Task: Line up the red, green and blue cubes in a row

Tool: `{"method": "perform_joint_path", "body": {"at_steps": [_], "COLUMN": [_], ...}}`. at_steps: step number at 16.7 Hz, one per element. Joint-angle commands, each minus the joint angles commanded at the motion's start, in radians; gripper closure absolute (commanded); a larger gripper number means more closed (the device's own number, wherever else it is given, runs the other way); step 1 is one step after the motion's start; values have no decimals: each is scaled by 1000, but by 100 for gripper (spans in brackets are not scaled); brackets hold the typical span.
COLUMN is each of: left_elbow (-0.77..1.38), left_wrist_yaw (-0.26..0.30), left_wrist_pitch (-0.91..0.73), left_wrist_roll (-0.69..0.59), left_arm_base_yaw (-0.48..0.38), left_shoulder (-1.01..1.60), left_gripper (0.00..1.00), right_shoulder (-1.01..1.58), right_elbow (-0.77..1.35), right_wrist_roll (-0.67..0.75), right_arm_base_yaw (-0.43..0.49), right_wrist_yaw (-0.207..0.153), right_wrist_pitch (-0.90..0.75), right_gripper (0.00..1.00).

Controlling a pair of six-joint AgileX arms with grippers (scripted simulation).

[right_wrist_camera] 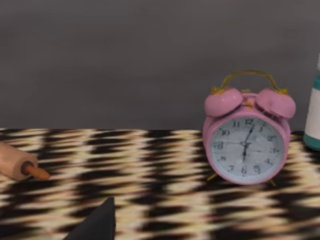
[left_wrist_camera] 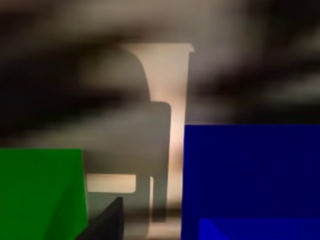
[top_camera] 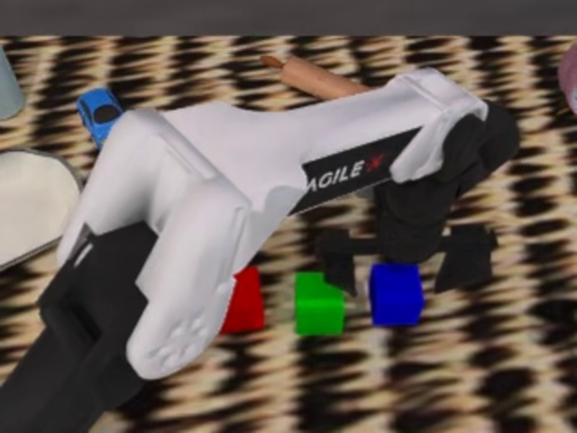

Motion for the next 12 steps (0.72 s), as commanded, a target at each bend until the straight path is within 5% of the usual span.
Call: {"method": "perform_joint_path", "body": {"at_steps": [5,12], "left_elbow": [17,285], "left_wrist_yaw": [0,0], "left_wrist_pitch": [-17,-270], "left_wrist_roll": [0,-3], "left_arm_base_yaw": [2,18], "left_shoulder": [5,18], "left_gripper": [0,0], "right_shoulder": [0,0], "right_elbow": [0,0], "right_wrist_roll": [0,0], "right_arm_base_yaw": [0,0], "right_wrist_yaw": [0,0], "right_wrist_pitch": [0,0], "right_gripper": [0,0]}}
